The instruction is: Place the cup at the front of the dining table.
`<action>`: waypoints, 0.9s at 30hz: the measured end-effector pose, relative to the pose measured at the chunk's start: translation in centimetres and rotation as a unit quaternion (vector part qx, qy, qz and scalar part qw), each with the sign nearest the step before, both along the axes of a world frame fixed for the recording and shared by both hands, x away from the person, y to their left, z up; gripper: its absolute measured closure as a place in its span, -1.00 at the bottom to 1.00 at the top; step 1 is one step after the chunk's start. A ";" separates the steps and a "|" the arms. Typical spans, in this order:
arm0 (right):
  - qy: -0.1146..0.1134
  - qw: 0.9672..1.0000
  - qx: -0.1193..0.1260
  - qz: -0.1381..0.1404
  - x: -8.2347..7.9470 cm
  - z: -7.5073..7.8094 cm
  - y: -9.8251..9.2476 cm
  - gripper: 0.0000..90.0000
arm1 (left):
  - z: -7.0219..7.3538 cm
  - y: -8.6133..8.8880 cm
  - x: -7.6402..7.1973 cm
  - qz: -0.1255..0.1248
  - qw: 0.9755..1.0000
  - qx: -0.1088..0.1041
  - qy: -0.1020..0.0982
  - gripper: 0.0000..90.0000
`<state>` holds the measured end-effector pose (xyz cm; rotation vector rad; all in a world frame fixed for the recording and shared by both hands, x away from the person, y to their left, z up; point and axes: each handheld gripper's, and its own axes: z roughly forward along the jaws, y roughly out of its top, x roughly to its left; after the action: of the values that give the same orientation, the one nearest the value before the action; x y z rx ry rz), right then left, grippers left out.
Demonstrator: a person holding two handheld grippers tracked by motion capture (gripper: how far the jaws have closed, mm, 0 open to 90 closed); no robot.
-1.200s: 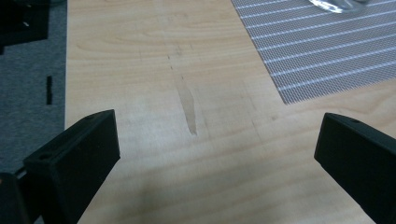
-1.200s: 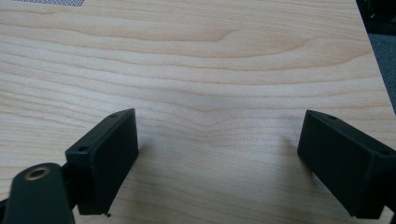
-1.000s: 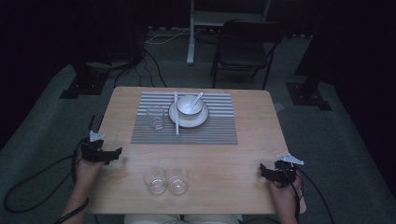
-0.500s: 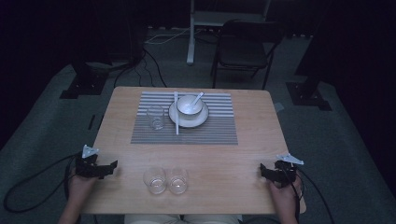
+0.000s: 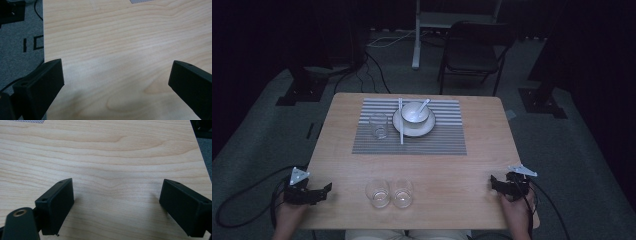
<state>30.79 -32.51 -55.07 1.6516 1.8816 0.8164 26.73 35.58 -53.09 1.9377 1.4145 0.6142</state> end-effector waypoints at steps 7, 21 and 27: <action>0.000 1.000 0.000 0.000 0.0 0.0 0.0 -0.74 | -0.1 0.0 -1.8 0.005 1.000 -0.008 -0.007 -0.99; 0.000 1.000 0.000 0.000 0.0 0.0 0.0 -0.74 | -0.7 0.2 -5.3 0.006 1.000 -0.002 0.001 -0.99; 0.000 1.000 0.000 0.000 0.0 0.0 0.0 -0.74 | -1.1 0.1 -6.7 0.003 1.000 0.011 0.010 -0.99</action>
<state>30.79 -32.51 -55.07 1.6517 1.8816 0.8169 20.04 35.70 -54.22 1.9623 1.4317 0.6175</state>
